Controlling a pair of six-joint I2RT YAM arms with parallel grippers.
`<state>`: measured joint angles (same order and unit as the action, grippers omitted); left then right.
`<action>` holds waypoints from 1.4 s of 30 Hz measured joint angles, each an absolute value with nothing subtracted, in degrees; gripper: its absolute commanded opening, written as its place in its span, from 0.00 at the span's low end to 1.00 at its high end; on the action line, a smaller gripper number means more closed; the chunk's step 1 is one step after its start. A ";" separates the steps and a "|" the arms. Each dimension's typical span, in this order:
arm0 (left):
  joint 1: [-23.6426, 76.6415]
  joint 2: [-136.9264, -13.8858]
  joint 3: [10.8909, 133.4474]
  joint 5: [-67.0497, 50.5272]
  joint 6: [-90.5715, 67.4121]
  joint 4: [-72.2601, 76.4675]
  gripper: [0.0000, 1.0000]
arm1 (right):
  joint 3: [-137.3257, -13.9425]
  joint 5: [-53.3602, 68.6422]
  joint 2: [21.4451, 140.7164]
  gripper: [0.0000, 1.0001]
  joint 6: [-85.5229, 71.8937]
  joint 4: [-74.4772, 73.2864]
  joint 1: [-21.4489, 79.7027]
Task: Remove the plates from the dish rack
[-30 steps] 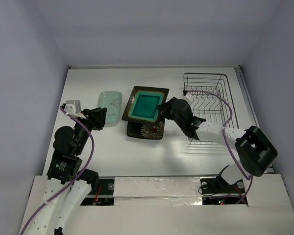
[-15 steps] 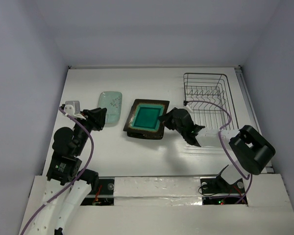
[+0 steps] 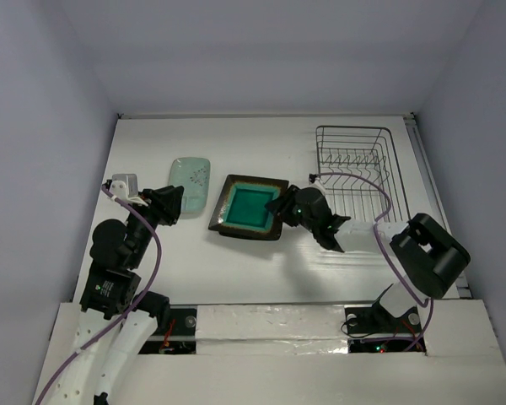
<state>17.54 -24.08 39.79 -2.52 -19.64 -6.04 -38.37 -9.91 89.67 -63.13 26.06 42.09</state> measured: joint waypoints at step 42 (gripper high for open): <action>17.02 -23.70 39.79 -4.14 -19.77 -5.48 0.99 | -56.60 -31.07 48.38 0.48 -22.24 -8.49 42.46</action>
<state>17.02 -23.70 39.79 -4.14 -19.77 -5.48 -56.60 -31.07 48.38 -22.24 -8.49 42.46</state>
